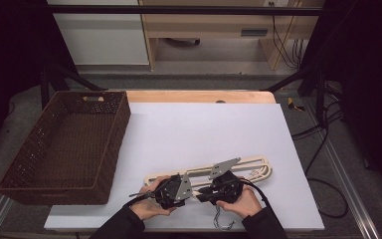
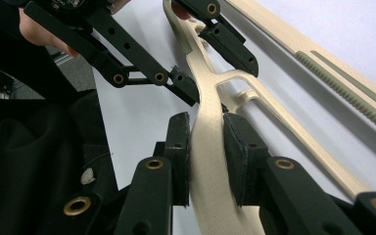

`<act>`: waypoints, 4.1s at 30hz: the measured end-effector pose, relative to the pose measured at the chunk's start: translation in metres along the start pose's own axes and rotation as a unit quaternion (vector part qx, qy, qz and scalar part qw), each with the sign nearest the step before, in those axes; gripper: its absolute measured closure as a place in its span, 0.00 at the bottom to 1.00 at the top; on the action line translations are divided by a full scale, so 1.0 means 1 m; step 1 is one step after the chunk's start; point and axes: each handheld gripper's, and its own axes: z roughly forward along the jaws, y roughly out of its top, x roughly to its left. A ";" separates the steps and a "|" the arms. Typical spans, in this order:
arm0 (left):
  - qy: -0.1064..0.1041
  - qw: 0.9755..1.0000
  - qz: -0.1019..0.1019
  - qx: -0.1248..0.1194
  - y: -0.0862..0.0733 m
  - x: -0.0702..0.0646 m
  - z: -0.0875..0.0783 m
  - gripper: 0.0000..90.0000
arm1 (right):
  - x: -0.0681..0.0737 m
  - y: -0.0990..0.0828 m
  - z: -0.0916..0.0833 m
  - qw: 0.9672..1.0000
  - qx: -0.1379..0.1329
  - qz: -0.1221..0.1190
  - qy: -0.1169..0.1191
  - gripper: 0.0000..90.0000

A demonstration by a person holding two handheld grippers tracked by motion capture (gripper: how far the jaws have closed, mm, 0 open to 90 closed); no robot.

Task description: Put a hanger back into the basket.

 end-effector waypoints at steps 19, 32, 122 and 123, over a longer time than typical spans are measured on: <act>0.022 0.999 -0.032 -0.011 -0.001 0.012 -0.019 0.82 | -0.017 -0.018 -0.092 0.967 -0.203 0.035 -0.150 0.46; 0.019 0.999 -0.045 -0.015 -0.002 0.021 -0.030 0.88 | -0.040 -0.057 -0.147 0.923 -0.271 0.101 -0.253 0.34; 0.165 0.940 -0.248 -0.166 -0.087 0.149 -0.250 0.95 | -0.045 -0.062 -0.138 0.918 -0.260 0.118 -0.276 0.04; 0.167 0.940 -0.249 -0.163 -0.092 0.152 -0.251 0.95 | -0.045 -0.062 -0.138 0.918 -0.260 0.118 -0.276 0.04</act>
